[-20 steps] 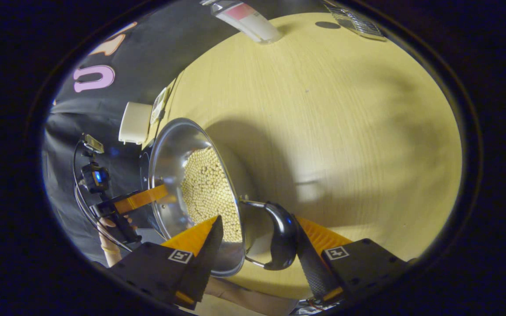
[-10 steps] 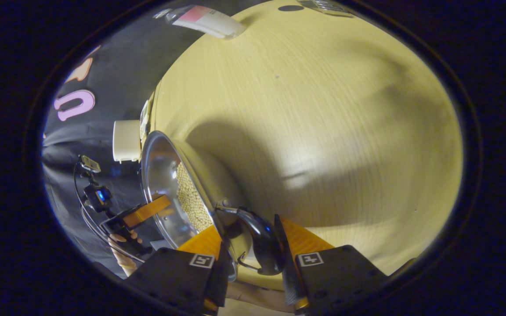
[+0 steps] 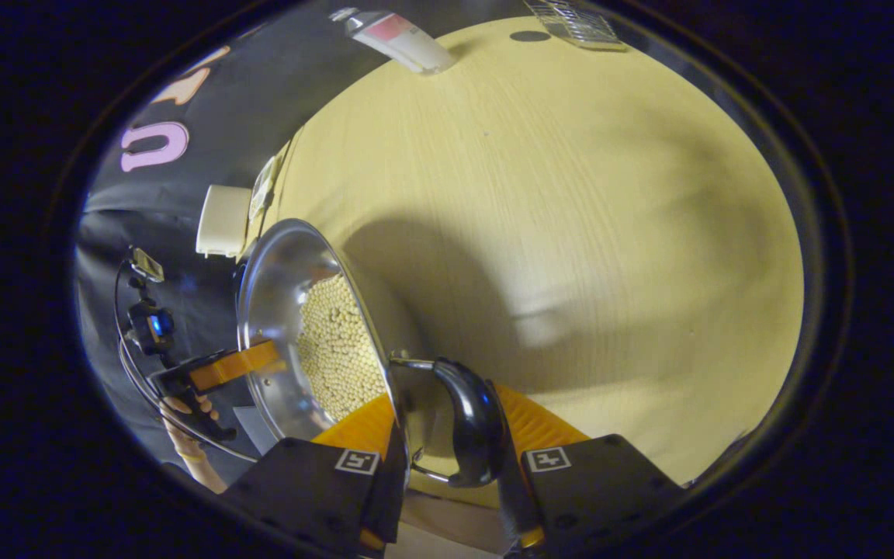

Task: First push the handle of the pot to place it horizontally, then grasp the pot with both hands and set it on the induction cooktop.

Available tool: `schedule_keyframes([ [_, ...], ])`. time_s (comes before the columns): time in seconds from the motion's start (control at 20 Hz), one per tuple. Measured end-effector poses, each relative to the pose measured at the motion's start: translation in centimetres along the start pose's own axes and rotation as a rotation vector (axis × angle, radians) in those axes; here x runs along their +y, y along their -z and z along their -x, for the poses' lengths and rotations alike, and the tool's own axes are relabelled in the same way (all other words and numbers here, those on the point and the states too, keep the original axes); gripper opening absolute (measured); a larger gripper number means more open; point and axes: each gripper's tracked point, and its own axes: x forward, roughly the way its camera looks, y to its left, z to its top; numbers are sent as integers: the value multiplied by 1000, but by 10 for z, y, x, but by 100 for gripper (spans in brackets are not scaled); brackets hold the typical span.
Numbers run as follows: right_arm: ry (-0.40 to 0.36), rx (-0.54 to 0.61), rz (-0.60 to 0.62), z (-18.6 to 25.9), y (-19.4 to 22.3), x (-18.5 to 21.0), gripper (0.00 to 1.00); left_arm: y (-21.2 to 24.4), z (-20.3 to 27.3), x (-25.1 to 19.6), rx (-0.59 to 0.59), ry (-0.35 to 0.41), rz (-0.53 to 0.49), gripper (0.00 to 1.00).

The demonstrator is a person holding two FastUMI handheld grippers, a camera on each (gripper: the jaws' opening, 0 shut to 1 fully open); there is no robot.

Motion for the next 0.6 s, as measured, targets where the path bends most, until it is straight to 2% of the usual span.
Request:
schedule_keyframes([
  [0.05,0,-4,1,5,5,2,48,4,5,-1,3,5,-1,62],
  [0.25,-5,-4,-1,17,28,14,48,15,29,9,-6,-3,-16,59],
  [0.3,-7,-7,3,18,33,20,54,16,36,14,-12,-6,-20,59],
  [0.5,-25,-24,33,20,47,58,53,20,67,41,-40,-14,-25,62],
  [0.55,-29,-27,39,19,49,68,48,20,74,50,-48,-15,-33,59],
  [0.6,-32,-30,44,19,54,79,48,18,82,59,-55,-15,-37,62],
])
